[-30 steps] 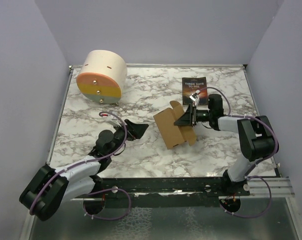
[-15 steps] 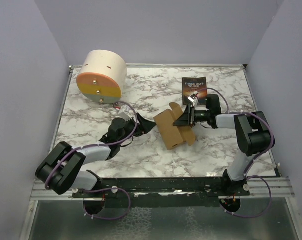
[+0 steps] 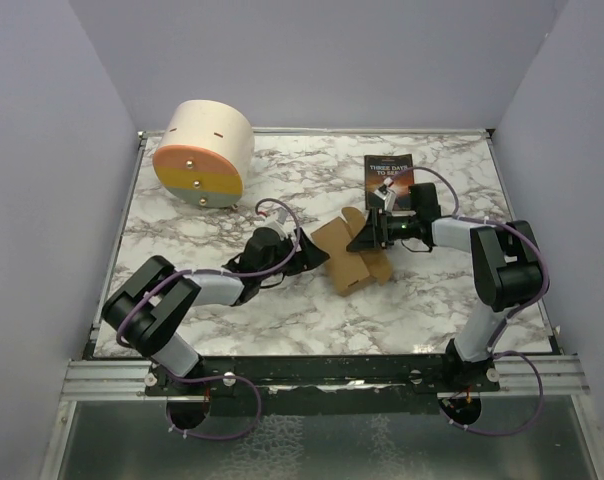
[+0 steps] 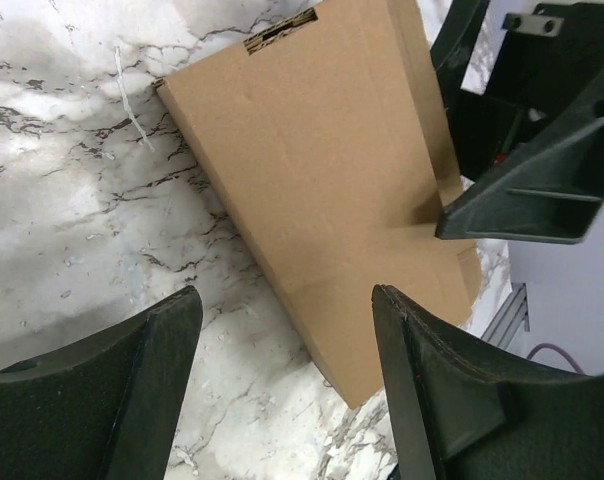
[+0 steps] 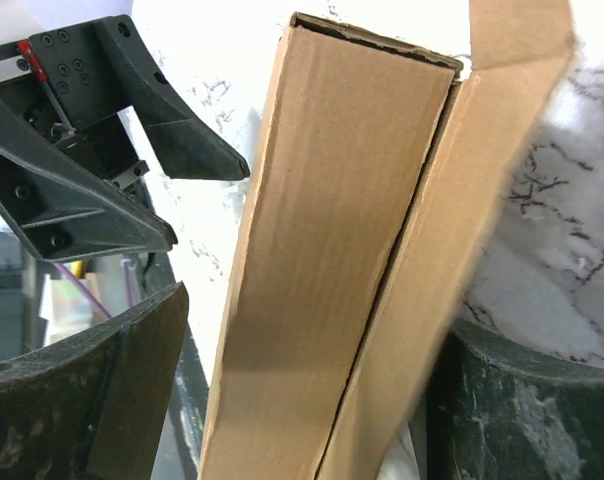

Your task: Fold the paper box

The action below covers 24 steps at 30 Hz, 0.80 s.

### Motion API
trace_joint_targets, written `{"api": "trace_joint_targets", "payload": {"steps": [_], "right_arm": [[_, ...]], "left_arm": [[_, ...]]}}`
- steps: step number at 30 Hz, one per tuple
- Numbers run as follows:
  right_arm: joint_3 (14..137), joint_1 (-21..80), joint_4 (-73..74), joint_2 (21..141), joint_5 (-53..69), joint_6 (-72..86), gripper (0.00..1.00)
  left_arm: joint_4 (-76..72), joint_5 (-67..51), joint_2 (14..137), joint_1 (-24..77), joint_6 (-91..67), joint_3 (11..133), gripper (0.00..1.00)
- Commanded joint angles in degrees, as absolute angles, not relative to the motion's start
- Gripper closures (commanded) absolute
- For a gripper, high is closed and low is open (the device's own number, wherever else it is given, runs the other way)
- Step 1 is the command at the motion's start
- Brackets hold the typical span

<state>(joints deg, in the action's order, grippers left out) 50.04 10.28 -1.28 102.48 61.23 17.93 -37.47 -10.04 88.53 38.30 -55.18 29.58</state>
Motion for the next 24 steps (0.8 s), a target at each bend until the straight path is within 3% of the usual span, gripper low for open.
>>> {"api": "trace_joint_targets", "payload": {"steps": [1,12,24], "right_arm": [[54.06,10.34,8.52,102.01,56.13,6.45,0.19],[55.83,13.73,18.23,97.85,44.24,-7.07,0.17],[55.37,23.05,19.67,91.95,31.12,-14.0,0.22]], "left_arm": [[-34.7,-9.48,91.19,39.01,-53.5,33.08,0.28],[-31.85,-9.41,96.07,39.64,-51.21,38.96,0.28],[-30.83,-9.38,100.93,39.7,-49.94,42.13,0.46]]}}
